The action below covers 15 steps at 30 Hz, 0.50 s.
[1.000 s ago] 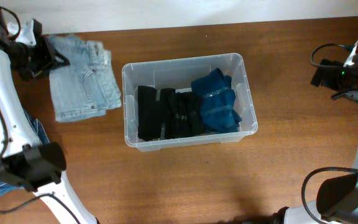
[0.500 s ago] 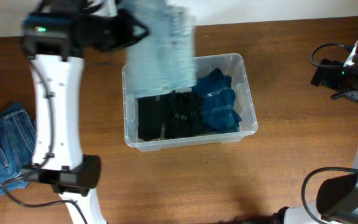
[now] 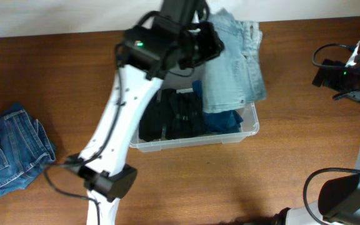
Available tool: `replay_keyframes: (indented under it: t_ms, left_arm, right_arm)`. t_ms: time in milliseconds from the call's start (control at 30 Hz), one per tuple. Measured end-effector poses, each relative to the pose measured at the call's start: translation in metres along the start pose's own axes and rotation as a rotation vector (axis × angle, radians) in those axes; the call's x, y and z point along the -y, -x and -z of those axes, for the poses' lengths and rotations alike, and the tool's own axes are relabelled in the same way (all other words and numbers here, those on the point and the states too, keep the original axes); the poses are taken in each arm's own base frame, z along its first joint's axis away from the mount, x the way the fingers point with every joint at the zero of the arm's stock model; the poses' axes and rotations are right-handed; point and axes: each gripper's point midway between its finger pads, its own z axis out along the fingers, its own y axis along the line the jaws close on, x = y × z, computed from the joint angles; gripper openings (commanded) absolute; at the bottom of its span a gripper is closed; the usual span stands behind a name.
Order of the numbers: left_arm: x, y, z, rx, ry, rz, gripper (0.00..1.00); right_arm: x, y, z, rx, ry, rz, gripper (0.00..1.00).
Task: Pack container
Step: 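Lift the light-blue jeans with the left gripper over the container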
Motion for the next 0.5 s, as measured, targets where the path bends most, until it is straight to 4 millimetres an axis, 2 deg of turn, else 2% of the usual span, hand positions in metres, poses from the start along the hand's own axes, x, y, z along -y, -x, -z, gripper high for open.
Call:
replay_keyframes:
  t_ms: [167,267,500]
  left_arm:
    - [-0.025,-0.003,-0.043,-0.041,0.074,0.067,0.0]
    - [-0.04,-0.004,-0.062,-0.057,0.113,0.091,0.0]
    - [-0.06,-0.01,-0.088,-0.094,0.157,0.114,0.0]
  right_arm:
    - [0.0,0.0,0.0,0.0,0.0,0.0,0.98]
    - [0.0,0.0,0.0,0.0,0.0,0.0,0.99]
    - [0.0,0.0,0.0,0.0,0.0,0.0,0.98]
